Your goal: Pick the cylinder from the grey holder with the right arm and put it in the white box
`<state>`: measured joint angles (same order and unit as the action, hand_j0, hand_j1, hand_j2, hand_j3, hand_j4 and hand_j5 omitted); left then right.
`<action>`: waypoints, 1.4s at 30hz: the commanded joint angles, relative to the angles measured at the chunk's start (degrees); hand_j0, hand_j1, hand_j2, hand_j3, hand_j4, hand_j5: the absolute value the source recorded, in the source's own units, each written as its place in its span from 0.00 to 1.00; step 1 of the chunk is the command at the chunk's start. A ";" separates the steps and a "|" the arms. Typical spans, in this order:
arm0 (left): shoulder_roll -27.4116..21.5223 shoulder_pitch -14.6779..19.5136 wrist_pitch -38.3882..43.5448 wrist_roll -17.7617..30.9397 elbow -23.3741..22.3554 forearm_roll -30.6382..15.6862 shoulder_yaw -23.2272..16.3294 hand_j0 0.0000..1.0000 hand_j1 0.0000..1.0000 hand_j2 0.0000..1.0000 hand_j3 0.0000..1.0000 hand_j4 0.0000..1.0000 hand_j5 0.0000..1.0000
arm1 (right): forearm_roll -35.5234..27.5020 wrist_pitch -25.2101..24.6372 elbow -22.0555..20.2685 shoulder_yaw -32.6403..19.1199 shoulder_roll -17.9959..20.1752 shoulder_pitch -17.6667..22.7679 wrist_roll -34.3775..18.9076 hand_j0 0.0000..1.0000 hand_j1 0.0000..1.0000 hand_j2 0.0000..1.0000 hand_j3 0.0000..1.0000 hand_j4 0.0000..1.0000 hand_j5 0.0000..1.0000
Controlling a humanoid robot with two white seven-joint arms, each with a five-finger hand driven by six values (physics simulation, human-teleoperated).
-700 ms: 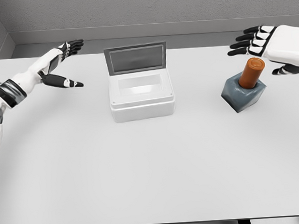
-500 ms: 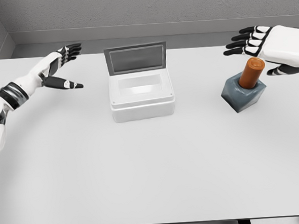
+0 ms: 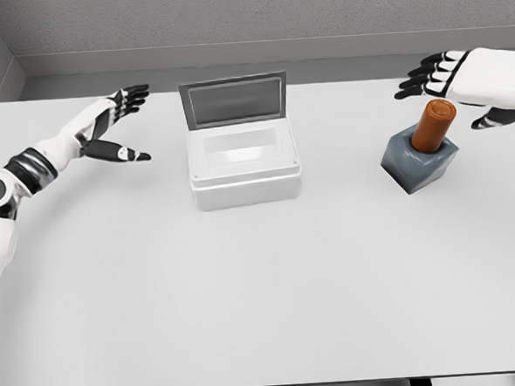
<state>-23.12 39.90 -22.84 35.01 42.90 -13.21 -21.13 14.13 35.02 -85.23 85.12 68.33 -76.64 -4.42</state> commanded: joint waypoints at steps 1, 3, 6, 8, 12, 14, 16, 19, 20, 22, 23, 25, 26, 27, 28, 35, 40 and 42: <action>1.32 0.09 0.07 -0.01 0.34 -0.32 0.21 1.00 1.00 1.00 1.00 1.00 1.00 | -0.59 -0.02 0.67 1.37 -0.92 0.00 -0.32 1.00 1.00 1.00 1.00 1.00 1.00; 1.58 0.53 0.86 -0.01 0.34 -0.41 0.21 1.00 1.00 1.00 1.00 1.00 1.00 | -0.85 -0.02 3.05 2.60 -1.71 -0.26 -0.24 1.00 1.00 1.00 1.00 1.00 1.00; 2.38 0.70 2.27 -0.01 0.34 -0.41 0.39 1.00 1.00 1.00 1.00 1.00 1.00 | -2.79 -0.02 6.30 2.77 -4.00 -0.18 -0.06 1.00 1.00 1.00 1.00 1.00 1.00; 2.55 0.70 2.36 -0.01 0.43 -0.67 0.21 1.00 1.00 1.00 1.00 1.00 1.00 | -3.58 -0.02 7.53 2.95 -4.26 0.00 0.03 1.00 1.00 1.00 1.00 1.00 1.00; 2.82 1.14 2.36 -0.01 0.52 -1.03 0.39 1.00 1.00 1.00 1.00 1.00 1.00 | -4.55 -0.02 10.87 3.74 -7.60 0.17 0.03 1.00 1.00 1.00 1.00 1.00 1.00; 2.82 1.23 2.36 -0.01 0.69 -1.11 0.48 1.00 1.00 1.00 1.00 1.00 1.00 | -4.46 -0.02 12.01 4.09 -8.65 -0.18 -0.06 1.00 1.00 1.00 1.00 1.00 1.00; 2.73 1.32 2.36 -0.01 0.69 -1.20 0.74 1.00 1.00 1.00 1.00 1.00 1.00 | -4.37 -0.02 13.86 4.18 -9.18 0.09 -0.24 1.00 1.00 1.00 1.00 1.00 1.00; 2.64 1.41 2.36 -0.01 0.43 -1.20 0.83 1.00 1.00 1.00 1.00 1.00 1.00 | -3.84 -0.02 15.70 4.09 -9.27 0.44 -0.59 1.00 1.00 1.00 1.00 1.00 1.00; 2.73 1.41 2.36 -0.01 0.43 -1.20 0.83 1.00 1.00 1.00 1.00 1.00 1.00 | -3.76 -0.02 16.41 4.18 -9.36 0.53 -0.67 1.00 1.00 1.00 1.00 1.00 1.00; 2.82 1.41 2.71 -0.01 0.60 -1.29 0.83 1.00 1.00 1.00 1.00 1.00 1.00 | -3.84 -0.02 16.41 4.18 -9.53 0.53 -0.67 1.00 1.00 1.00 1.00 1.00 1.00; 2.73 1.41 2.71 -0.01 0.60 -1.73 0.74 1.00 1.00 1.00 1.00 1.00 1.00 | -3.84 -0.02 16.50 4.27 -11.64 0.61 -0.67 1.00 1.00 1.00 1.00 1.00 1.00; 2.82 1.41 2.80 -0.01 0.60 -1.82 0.74 1.00 1.00 1.00 1.00 1.00 1.00 | -3.84 -0.02 16.50 4.27 -11.82 0.53 -0.67 1.00 1.00 1.00 1.00 1.00 1.00; 2.90 1.41 2.71 -0.01 0.60 -1.82 0.74 1.00 1.00 1.00 1.00 1.00 1.00 | -3.84 -0.02 16.50 4.27 -11.82 0.44 -0.67 1.00 1.00 1.00 1.00 1.00 1.00; 3.08 1.41 2.80 -0.01 0.69 -1.82 0.74 1.00 1.00 1.00 1.00 1.00 1.00 | -3.84 -0.02 16.50 4.27 -11.82 0.44 -0.67 1.00 1.00 1.00 1.00 1.00 1.00; 3.08 1.41 2.80 -0.01 0.69 -1.73 0.74 1.00 1.00 1.00 1.00 1.00 1.00 | -3.84 -0.02 17.20 4.35 -12.87 0.61 -0.67 1.00 1.00 1.00 1.00 1.00 1.00; 3.34 1.32 2.62 -0.01 0.60 -0.94 0.48 1.00 1.00 1.00 1.00 1.00 1.00 | -3.49 -0.02 17.55 5.15 -12.61 0.61 -1.29 1.00 1.00 1.00 1.00 1.00 1.00; 3.26 1.32 2.62 -0.01 0.69 -0.94 0.30 1.00 1.00 1.00 1.00 1.00 1.00 | -3.23 -0.02 17.11 4.97 -12.70 0.70 -4.72 0.50 0.50 0.50 0.50 0.50 0.50; 3.26 1.32 2.62 -0.01 0.69 -0.94 0.30 1.00 1.00 1.00 1.00 1.00 1.00 | -3.23 -0.02 17.11 4.88 -12.78 0.70 -4.89 0.39 0.39 0.39 0.39 0.39 0.39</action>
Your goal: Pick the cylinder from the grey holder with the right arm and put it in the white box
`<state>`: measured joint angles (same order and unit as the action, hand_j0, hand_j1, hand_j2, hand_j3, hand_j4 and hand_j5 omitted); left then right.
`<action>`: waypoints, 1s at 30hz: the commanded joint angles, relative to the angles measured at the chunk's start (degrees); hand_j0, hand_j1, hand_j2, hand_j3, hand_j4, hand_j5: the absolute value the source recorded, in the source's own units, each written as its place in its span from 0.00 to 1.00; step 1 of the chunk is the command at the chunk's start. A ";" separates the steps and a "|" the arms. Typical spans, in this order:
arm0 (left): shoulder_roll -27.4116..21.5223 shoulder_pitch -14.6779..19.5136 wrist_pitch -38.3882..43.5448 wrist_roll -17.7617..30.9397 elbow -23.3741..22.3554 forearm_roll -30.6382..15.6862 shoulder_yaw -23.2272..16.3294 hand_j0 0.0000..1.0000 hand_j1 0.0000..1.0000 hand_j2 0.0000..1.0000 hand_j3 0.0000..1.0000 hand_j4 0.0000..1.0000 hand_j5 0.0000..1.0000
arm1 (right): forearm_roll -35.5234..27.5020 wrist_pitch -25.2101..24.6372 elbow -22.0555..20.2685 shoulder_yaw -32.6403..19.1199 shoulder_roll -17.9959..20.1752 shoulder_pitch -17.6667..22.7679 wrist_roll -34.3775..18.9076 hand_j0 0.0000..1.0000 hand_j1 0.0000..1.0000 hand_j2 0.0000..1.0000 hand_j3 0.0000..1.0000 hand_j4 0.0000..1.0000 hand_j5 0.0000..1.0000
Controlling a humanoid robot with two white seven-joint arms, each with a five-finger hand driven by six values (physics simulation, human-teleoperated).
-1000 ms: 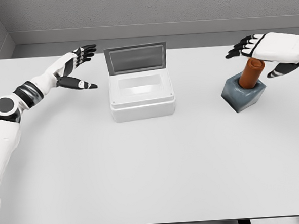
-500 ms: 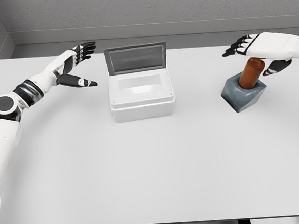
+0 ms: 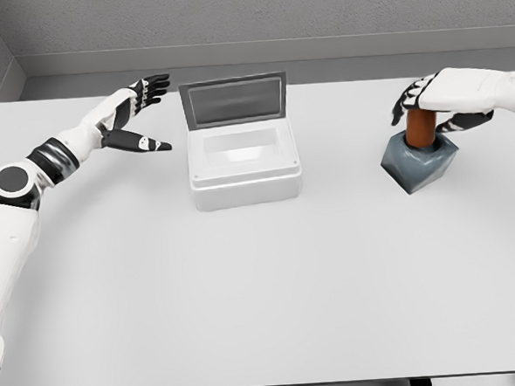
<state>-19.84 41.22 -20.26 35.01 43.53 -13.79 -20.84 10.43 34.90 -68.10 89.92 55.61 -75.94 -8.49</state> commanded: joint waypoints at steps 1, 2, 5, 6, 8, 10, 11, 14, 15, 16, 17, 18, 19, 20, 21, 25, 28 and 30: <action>-0.02 0.00 0.04 -0.01 0.07 -0.36 0.01 1.00 1.00 1.00 1.00 1.00 1.00 | 0.47 0.10 -0.10 -0.01 0.02 0.00 -0.83 0.34 0.34 0.34 0.34 0.34 0.34; -0.02 0.00 0.04 -0.01 0.07 -0.36 0.01 1.00 1.00 1.00 1.00 1.00 1.00 | 0.47 0.10 -0.10 -0.10 0.02 0.00 -0.83 0.33 0.33 0.33 0.33 0.33 0.33; -0.02 0.00 0.04 -0.01 0.07 -0.45 0.01 1.00 1.00 1.00 1.00 1.00 1.00 | 0.47 0.10 -0.02 -0.19 0.37 0.00 -0.91 0.31 0.31 0.31 0.31 0.31 0.31; -0.02 0.00 0.04 -0.01 0.07 -0.45 0.01 1.00 1.00 1.00 1.00 1.00 1.00 | 0.47 0.10 -0.02 -0.10 0.55 -0.44 -0.91 0.31 0.31 0.31 0.31 0.31 0.31; -0.02 0.00 0.04 -0.01 0.07 -0.45 0.01 1.00 1.00 1.00 1.00 1.00 1.00 | 0.47 0.10 -2.47 -2.03 3.89 -0.88 -1.00 0.31 0.31 0.31 0.31 0.31 0.31; -0.02 0.00 0.04 -0.01 0.15 -0.54 0.01 1.00 1.00 1.00 1.00 1.00 1.00 | 0.38 0.10 -4.85 -2.91 5.65 -2.55 -1.00 0.30 0.30 0.30 0.30 0.30 0.30; -0.02 0.00 0.04 -0.01 0.15 -0.54 0.01 1.00 1.00 1.00 1.00 1.00 1.00 | 0.38 0.10 -5.38 -2.91 5.65 -2.99 -1.00 0.29 0.29 0.29 0.29 0.29 0.29; -0.11 0.00 0.04 -0.01 0.15 -0.45 0.10 1.00 1.00 1.00 1.00 1.00 1.00 | 0.38 0.10 -10.03 -3.00 5.65 -5.80 -1.35 0.28 0.28 0.28 0.28 0.28 0.28; -0.11 0.00 0.04 -0.01 0.15 -0.54 0.10 1.00 1.00 1.00 1.00 1.00 1.00 | 0.38 0.10 -11.53 -3.00 5.65 -6.33 -1.97 0.28 0.28 0.28 0.28 0.28 0.28; -0.11 0.00 0.04 -0.01 0.15 -0.54 0.18 1.00 1.00 1.00 1.00 1.00 1.00 | 0.38 0.10 -12.49 -3.35 5.04 -6.59 -2.67 0.28 0.28 0.28 0.28 0.28 0.28; -0.20 0.00 0.04 -0.01 0.15 -0.54 0.27 1.00 1.00 1.00 1.00 1.00 1.00 | 0.47 0.10 -14.16 -3.44 4.68 -6.59 -3.29 0.28 0.28 0.28 0.28 0.28 0.28; -0.20 0.00 0.04 -0.01 0.07 -0.54 0.27 1.00 1.00 1.00 1.00 1.00 1.00 | 0.47 0.10 -15.13 -3.70 4.59 -6.68 -3.38 0.28 0.28 0.28 0.28 0.28 0.28; -0.11 0.00 0.04 -0.01 0.15 -0.45 0.27 1.00 1.00 1.00 1.00 1.00 1.00 | 0.47 0.10 -16.01 -3.79 4.33 -6.68 -3.55 0.28 0.28 0.28 0.28 0.28 0.28; -0.20 0.00 0.04 -0.01 0.07 -0.54 0.27 1.00 1.00 1.00 1.00 1.00 1.00 | 0.47 0.10 -17.06 -3.79 4.15 -6.76 -3.99 0.28 0.28 0.28 0.28 0.28 0.28; -0.11 0.00 0.04 -0.01 0.07 -0.45 0.27 1.00 1.00 1.00 1.00 1.00 1.00 | 0.47 0.10 -18.03 -3.79 4.07 -7.03 -4.34 0.28 0.28 0.28 0.28 0.28 0.28; -0.20 0.00 0.04 -0.01 0.15 -0.54 0.36 1.00 1.00 1.00 1.00 1.00 1.00 | 0.56 0.10 -19.26 -3.88 1.52 -7.47 -6.62 0.27 0.27 0.27 0.27 0.27 0.27; -0.64 -0.09 -0.05 -0.01 0.15 -0.63 0.36 1.00 1.00 1.00 1.00 1.00 1.00 | 0.82 0.10 -21.11 -3.88 -1.03 -7.56 -8.03 0.27 0.27 0.27 0.27 0.27 0.27; -0.72 -0.09 -0.05 -0.01 0.15 -0.63 0.27 1.00 1.00 1.00 1.00 1.00 1.00 | 0.91 0.10 -21.37 -3.88 -3.40 -8.17 -9.97 0.27 0.27 0.27 0.27 0.27 0.27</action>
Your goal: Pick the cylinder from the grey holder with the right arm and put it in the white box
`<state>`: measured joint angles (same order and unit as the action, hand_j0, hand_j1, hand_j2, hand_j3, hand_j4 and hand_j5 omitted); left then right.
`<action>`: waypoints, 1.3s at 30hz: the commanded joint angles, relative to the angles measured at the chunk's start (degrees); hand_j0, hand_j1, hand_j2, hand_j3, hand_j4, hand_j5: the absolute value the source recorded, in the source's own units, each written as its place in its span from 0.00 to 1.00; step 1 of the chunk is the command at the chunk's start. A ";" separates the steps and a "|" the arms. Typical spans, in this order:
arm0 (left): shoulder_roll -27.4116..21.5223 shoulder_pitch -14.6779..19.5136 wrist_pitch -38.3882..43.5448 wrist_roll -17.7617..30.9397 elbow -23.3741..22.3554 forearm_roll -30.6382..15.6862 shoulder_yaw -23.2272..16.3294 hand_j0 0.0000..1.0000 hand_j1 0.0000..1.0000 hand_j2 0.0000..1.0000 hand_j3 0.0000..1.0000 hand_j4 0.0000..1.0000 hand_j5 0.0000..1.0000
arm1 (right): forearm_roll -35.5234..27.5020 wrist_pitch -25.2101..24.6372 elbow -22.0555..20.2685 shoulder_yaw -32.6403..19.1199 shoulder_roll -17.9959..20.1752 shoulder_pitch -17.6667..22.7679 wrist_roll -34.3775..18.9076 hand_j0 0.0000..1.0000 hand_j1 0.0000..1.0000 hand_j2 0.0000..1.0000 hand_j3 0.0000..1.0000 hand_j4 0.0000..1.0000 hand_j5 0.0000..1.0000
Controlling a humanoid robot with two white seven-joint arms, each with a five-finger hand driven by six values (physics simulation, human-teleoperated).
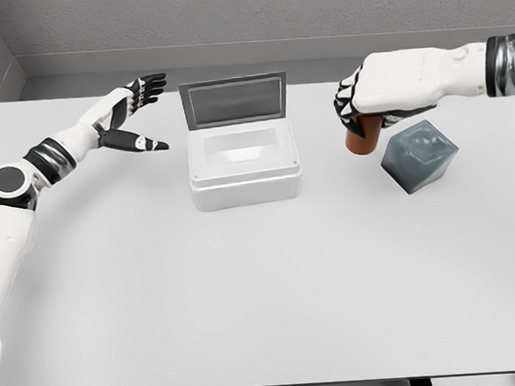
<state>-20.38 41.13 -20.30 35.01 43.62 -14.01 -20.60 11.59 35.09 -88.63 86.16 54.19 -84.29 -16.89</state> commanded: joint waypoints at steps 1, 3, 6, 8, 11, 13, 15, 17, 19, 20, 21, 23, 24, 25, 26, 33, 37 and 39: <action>-0.27 0.00 -0.01 -0.01 0.15 -0.40 0.03 1.00 1.00 1.00 1.00 1.00 1.00 | -0.25 -0.09 -0.84 -0.11 -2.08 -0.08 -1.65 0.27 0.27 0.27 0.27 0.27 0.27; -0.27 0.00 -0.01 -0.01 0.15 -0.40 0.03 1.00 1.00 1.00 1.00 1.00 1.00 | -0.25 -0.09 -0.75 -0.11 -3.22 -0.96 -1.65 0.27 0.27 0.27 0.27 0.27 0.27; -0.27 0.00 -0.01 -0.01 0.15 -0.49 0.03 1.00 1.00 1.00 1.00 1.00 1.00 | -0.34 -0.09 -0.66 -0.11 -4.62 -1.75 -1.65 0.27 0.27 0.27 0.27 0.27 0.27; -0.27 0.00 -0.01 -0.01 0.06 -0.40 -0.06 1.00 1.00 1.00 1.00 1.00 1.00 | -0.34 -0.09 -0.49 -0.20 -5.33 -1.84 -1.74 0.28 0.28 0.28 0.28 0.28 0.28; -0.27 0.00 -0.01 -0.01 0.06 -0.40 -0.23 1.00 1.00 1.00 1.00 1.00 1.00 | -0.42 -0.09 -0.31 -0.20 -5.42 -2.37 -1.74 0.28 0.28 0.28 0.28 0.28 0.28; -0.36 -0.09 -0.01 -0.01 0.06 -0.40 -0.15 1.00 1.00 1.00 1.00 1.00 1.00 | -0.42 -0.09 0.74 -0.11 -7.96 -2.11 -2.27 0.28 0.28 0.28 0.28 0.28 0.28; -0.36 -0.09 -0.01 -0.01 -0.03 -0.40 -0.23 1.00 1.00 1.00 1.00 1.00 1.00 | -0.42 -0.09 1.71 -0.11 -8.84 -2.11 -2.27 0.28 0.28 0.28 0.28 0.28 0.28; -0.36 -0.09 -0.01 -0.01 -0.03 -0.31 -0.23 1.00 1.00 1.00 1.00 1.00 1.00 | -0.42 -0.09 2.23 -0.03 -9.02 -1.84 -2.62 0.28 0.28 0.28 0.28 0.28 0.28; -0.45 -0.09 -0.01 -0.01 -0.03 -0.31 -0.23 1.00 1.00 1.00 1.00 1.00 1.00 | -0.42 -0.09 4.26 0.06 -11.04 -1.67 -2.79 0.28 0.28 0.28 0.28 0.28 0.28; -0.45 -0.09 -0.01 -0.01 -0.03 -0.31 -0.23 1.00 1.00 1.00 1.00 1.00 1.00 | -0.42 -0.09 5.49 0.15 -12.44 -1.58 -2.88 0.28 0.28 0.28 0.28 0.28 0.28; -0.45 -0.09 -0.01 -0.01 -0.03 -0.31 -0.23 1.00 1.00 1.00 1.00 1.00 1.00 | -0.42 -0.09 5.84 0.15 -13.06 -1.58 -2.88 0.28 0.28 0.28 0.28 0.28 0.28; -0.45 -0.09 -0.01 -0.01 -0.03 -0.31 -0.23 1.00 1.00 1.00 1.00 1.00 1.00 | -0.42 -0.09 5.67 0.06 -13.85 -1.58 -2.88 0.28 0.28 0.28 0.28 0.28 0.28; -0.45 -0.09 -0.01 -0.01 -0.11 -0.31 -0.23 1.00 1.00 1.00 1.00 1.00 1.00 | -0.51 -0.09 5.75 0.15 -13.85 -1.67 -2.88 0.28 0.28 0.28 0.28 0.28 0.28; -0.45 -0.09 -0.01 -0.01 -0.11 -0.31 -0.23 1.00 1.00 1.00 1.00 1.00 1.00 | -0.42 -0.09 5.84 0.15 -14.64 -1.58 -2.88 0.28 0.28 0.28 0.28 0.28 0.28; -0.45 -0.09 -0.01 -0.01 -0.20 -0.31 -0.23 1.00 1.00 1.00 1.00 1.00 1.00 | -0.51 -0.09 5.93 0.24 -15.35 -1.58 -2.97 0.28 0.28 0.28 0.28 0.28 0.28; -0.53 -0.09 -0.01 -0.01 -0.29 -0.31 -0.15 1.00 1.00 1.00 1.00 1.00 1.00 | -0.42 -0.09 9.27 0.24 -16.84 -1.14 -2.97 0.28 0.28 0.28 0.28 0.28 0.28; -0.53 -0.09 -0.01 -0.01 -0.38 -0.31 -0.15 1.00 1.00 1.00 1.00 1.00 1.00 | -0.42 -0.09 12.43 0.33 -18.60 -0.61 -3.41 0.28 0.28 0.28 0.28 0.28 0.28; -0.53 -0.09 -0.01 -0.01 -0.38 -0.31 -0.15 1.00 1.00 1.00 1.00 1.00 1.00 | -0.42 -0.09 13.22 0.33 -19.30 -0.52 -3.41 0.28 0.28 0.28 0.28 0.28 0.28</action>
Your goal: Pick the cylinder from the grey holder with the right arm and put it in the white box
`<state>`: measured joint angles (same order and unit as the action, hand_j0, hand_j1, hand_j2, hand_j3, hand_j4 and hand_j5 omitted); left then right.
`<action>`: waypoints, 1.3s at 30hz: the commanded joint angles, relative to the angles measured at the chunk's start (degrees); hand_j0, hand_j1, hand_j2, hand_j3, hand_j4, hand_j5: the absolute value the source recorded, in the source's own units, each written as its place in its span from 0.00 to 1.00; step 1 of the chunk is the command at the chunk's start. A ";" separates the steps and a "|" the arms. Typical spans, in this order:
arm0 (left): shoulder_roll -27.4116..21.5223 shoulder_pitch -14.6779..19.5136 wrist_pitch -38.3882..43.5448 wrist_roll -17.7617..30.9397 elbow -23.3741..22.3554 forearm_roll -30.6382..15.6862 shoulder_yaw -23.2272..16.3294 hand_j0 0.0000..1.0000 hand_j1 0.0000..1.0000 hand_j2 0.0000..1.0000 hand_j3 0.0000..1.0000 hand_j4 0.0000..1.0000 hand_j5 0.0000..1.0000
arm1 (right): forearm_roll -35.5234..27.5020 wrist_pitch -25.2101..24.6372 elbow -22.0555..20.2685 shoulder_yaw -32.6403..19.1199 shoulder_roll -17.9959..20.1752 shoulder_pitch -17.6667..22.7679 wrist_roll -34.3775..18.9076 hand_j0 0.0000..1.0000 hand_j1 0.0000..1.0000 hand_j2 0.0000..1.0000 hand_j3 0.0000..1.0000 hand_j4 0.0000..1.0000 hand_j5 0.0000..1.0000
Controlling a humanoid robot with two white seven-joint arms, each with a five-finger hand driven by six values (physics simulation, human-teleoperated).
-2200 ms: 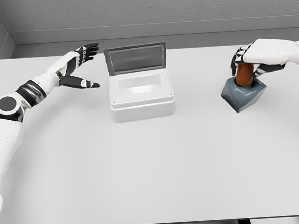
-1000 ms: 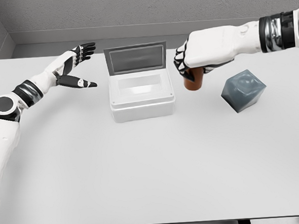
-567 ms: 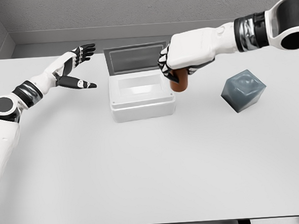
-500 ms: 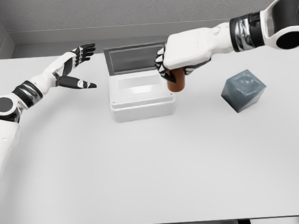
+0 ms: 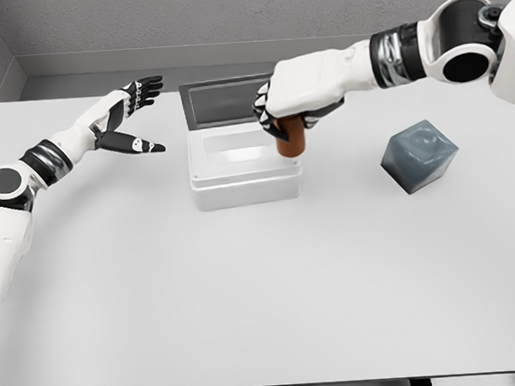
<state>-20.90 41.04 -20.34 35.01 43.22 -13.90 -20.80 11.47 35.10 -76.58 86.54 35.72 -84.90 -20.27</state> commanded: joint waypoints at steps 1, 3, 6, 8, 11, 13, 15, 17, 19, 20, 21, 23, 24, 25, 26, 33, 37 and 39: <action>-0.02 0.00 0.04 -0.01 0.02 -0.34 0.06 1.00 1.00 1.00 1.00 1.00 1.00 | -0.31 -0.10 1.69 -0.05 -1.27 0.00 -0.03 0.28 0.28 0.28 0.28 0.28 0.28; -0.02 0.00 0.04 -0.01 0.11 -0.42 0.06 1.00 1.00 1.00 1.00 1.00 1.00 | -0.31 -0.10 2.75 0.04 -1.80 0.09 -0.03 0.28 0.28 0.28 0.28 0.28 0.28; 0.07 0.00 0.04 -0.01 0.11 -0.42 0.06 1.00 1.00 1.00 1.00 1.00 1.00 | -0.31 -0.10 5.12 -0.23 -3.20 0.09 -0.03 0.28 0.28 0.28 0.28 0.28 0.28; 0.07 0.00 0.04 -0.01 0.11 -0.34 0.06 1.00 1.00 1.00 1.00 1.00 1.00 | -0.31 -0.10 6.44 -0.05 -4.17 0.09 -0.03 0.28 0.28 0.28 0.28 0.28 0.28; 0.07 0.00 0.04 -0.01 0.02 -0.42 0.06 1.00 1.00 1.00 1.00 1.00 1.00 | -0.31 -0.10 6.53 -0.05 -4.52 0.09 -0.03 0.28 0.28 0.28 0.28 0.28 0.28; 0.07 0.00 0.04 -0.01 0.11 -0.34 0.06 1.00 1.00 1.00 1.00 1.00 1.00 | -0.31 -0.10 6.44 0.12 -4.52 0.17 -0.03 0.29 0.29 0.29 0.29 0.29 0.29; 0.07 0.00 0.04 -0.01 0.02 -0.34 0.06 1.00 1.00 1.00 1.00 1.00 1.00 | -0.31 -0.10 6.62 0.04 -4.61 0.97 -0.12 0.29 0.29 0.29 0.29 0.29 0.29; 0.07 -0.09 0.04 -0.01 0.02 -0.34 0.06 1.00 1.00 1.00 1.00 1.00 1.00 | -0.31 -0.10 7.41 0.21 -5.23 1.32 -0.21 0.29 0.29 0.29 0.29 0.29 0.29; -0.02 -0.09 0.04 -0.01 0.02 -0.34 0.06 1.00 1.00 1.00 1.00 1.00 1.00 | -0.22 -0.10 7.41 0.12 -5.31 1.41 -0.21 0.29 0.29 0.29 0.29 0.29 0.29; -0.02 -0.09 -0.04 -0.01 0.11 -0.34 0.06 1.00 1.00 1.00 1.00 1.00 1.00 | -0.22 -0.10 7.41 0.12 -5.31 1.41 -0.21 0.29 0.29 0.29 0.29 0.29 0.29; 0.07 -0.09 0.04 -0.01 0.11 -0.34 0.06 1.00 1.00 1.00 1.00 1.00 1.00 | -0.22 -0.10 7.41 0.12 -5.31 1.41 -0.21 0.29 0.29 0.29 0.29 0.29 0.29; -0.02 -0.09 -0.05 -0.01 0.02 -0.34 0.06 1.00 1.00 1.00 1.00 1.00 1.00 | -0.22 -0.10 7.41 0.12 -5.31 1.41 -0.21 0.29 0.29 0.29 0.29 0.29 0.29; -0.02 -0.09 0.04 -0.01 0.11 -0.34 0.15 1.00 1.00 1.00 1.00 1.00 1.00 | -0.22 -0.10 7.41 0.04 -5.31 1.41 -0.21 0.29 0.29 0.29 0.29 0.29 0.29; -0.02 -0.09 0.04 -0.01 0.11 -0.34 0.15 1.00 1.00 1.00 1.00 1.00 1.00 | -0.22 -0.10 7.50 0.04 -5.31 1.49 -0.21 0.29 0.29 0.29 0.29 0.29 0.29; 0.07 -0.09 0.04 -0.01 0.11 -0.34 0.15 1.00 1.00 1.00 1.00 1.00 1.00 | -0.22 -0.10 7.76 -0.05 -5.31 1.49 -0.21 0.29 0.29 0.29 0.29 0.29 0.29; 0.07 -0.09 0.04 -0.01 0.11 -0.34 0.15 1.00 1.00 1.00 1.00 1.00 1.00 | -0.30 -0.10 8.55 -0.14 -6.02 1.49 -0.21 0.29 0.29 0.29 0.29 0.29 0.29; 0.07 -0.09 0.04 -0.01 0.11 -0.34 0.15 1.00 1.00 1.00 1.00 1.00 1.00 | -0.31 -0.10 8.64 0.04 -6.54 1.49 -0.29 0.29 0.29 0.29 0.29 0.29 0.29; 0.07 -0.09 0.04 -0.01 0.11 -0.42 0.15 1.00 1.00 1.00 1.00 1.00 1.00 | -0.31 -0.10 8.81 -0.05 -6.63 1.49 -0.82 0.29 0.29 0.29 0.29 0.29 0.29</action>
<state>-20.81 40.96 -20.36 35.01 43.26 -13.91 -20.71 11.46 35.09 -67.93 86.59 29.31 -83.41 -20.86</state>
